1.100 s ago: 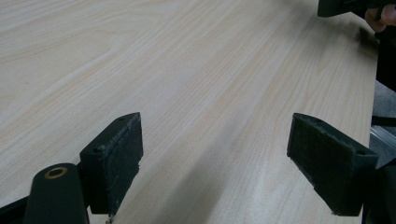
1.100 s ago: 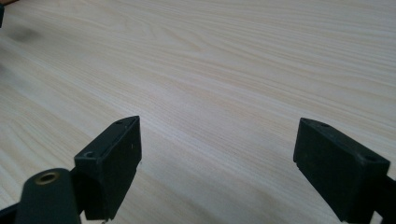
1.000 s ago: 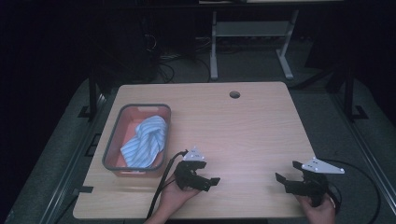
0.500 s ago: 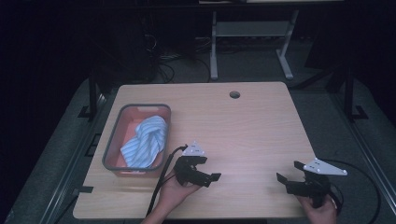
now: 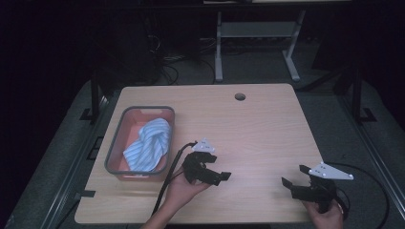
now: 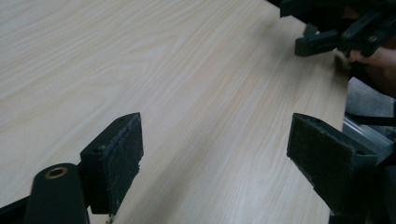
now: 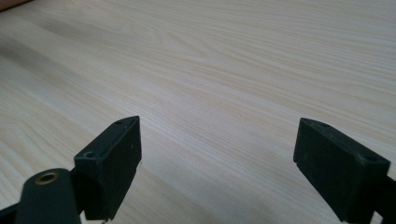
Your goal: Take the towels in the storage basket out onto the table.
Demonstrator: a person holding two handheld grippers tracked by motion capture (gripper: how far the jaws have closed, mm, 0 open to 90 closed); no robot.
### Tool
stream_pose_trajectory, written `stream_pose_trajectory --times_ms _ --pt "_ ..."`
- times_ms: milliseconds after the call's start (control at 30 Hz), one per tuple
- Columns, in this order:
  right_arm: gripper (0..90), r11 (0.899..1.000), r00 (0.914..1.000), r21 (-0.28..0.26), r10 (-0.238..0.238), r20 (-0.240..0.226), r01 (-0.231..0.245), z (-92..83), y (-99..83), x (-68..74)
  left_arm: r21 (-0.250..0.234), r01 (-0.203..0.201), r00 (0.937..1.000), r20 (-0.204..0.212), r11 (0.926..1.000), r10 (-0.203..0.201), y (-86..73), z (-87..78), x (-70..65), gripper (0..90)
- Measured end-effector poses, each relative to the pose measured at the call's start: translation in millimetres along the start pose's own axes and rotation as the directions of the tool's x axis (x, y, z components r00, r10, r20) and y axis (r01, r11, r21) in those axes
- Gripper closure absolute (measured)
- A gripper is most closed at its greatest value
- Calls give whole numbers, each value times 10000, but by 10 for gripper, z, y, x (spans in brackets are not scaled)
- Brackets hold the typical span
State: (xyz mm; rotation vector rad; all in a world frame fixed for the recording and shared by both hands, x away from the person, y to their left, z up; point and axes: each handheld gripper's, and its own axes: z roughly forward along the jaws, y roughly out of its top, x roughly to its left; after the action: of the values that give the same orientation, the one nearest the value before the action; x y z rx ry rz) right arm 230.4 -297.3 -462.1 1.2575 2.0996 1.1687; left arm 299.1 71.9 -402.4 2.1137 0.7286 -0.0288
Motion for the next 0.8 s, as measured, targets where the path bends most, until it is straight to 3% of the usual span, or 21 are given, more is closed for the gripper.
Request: stream_pose_trajectory --times_ms 167,367,800 --pt "147 9999 9999 2 111 15 -111 -9 0 -9 54 -128 9999 -114 9999 129 207 -81 22 193" --pt "147 10000 10000 13 -40 28 40 -2 -2 12 219 -105 9996 -250 9997 110 327 -155 70 170" --pt "147 10000 10000 28 30 64 -30 -11 -7 7 472 57 9994 -337 9989 -41 443 -335 232 171"
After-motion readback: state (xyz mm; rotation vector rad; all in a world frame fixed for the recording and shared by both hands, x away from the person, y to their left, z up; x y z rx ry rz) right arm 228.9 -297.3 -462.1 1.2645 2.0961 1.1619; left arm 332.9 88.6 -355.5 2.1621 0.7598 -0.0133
